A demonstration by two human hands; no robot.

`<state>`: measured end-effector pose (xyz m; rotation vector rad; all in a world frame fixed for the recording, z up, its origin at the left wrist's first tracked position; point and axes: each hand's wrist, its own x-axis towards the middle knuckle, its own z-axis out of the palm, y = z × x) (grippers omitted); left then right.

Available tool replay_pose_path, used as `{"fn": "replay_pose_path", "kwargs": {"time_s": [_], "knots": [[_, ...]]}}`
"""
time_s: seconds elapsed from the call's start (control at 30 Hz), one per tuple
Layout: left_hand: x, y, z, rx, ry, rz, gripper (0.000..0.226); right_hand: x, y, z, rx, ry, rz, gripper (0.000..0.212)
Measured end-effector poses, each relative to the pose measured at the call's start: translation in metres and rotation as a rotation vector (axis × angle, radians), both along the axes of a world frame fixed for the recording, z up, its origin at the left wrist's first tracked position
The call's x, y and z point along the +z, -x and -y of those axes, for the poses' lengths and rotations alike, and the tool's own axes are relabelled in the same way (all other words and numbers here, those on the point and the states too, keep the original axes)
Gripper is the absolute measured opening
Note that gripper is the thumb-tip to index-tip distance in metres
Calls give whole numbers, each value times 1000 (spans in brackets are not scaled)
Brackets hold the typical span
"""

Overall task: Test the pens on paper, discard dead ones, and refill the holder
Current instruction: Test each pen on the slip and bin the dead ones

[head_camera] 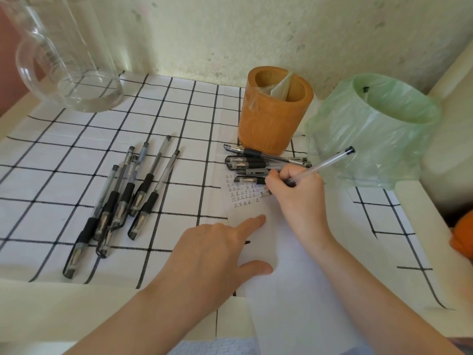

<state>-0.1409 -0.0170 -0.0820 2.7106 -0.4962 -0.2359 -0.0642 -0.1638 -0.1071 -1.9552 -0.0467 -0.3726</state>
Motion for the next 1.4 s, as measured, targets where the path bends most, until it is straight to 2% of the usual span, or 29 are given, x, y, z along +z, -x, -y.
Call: {"fn": "replay_pose_path", "kwargs": {"time_s": [0.63,0.77,1.0,1.2,1.4], "knots": [[-2,0,0,-1,18,19,69,1,1,0,10,-14,-13,35],[-2,0,0,1,17,23,69,1,1,-1,1,14,-11,41],[-3,0,0,1,18,25,69,2,0,0,18,-2,-4,33],[-3,0,0,1,25,25,68,3,2,-1,23,17,-10,39],[-5,0,0,3,19,30,69,4,2,-2,29,7,-17,35]]}}
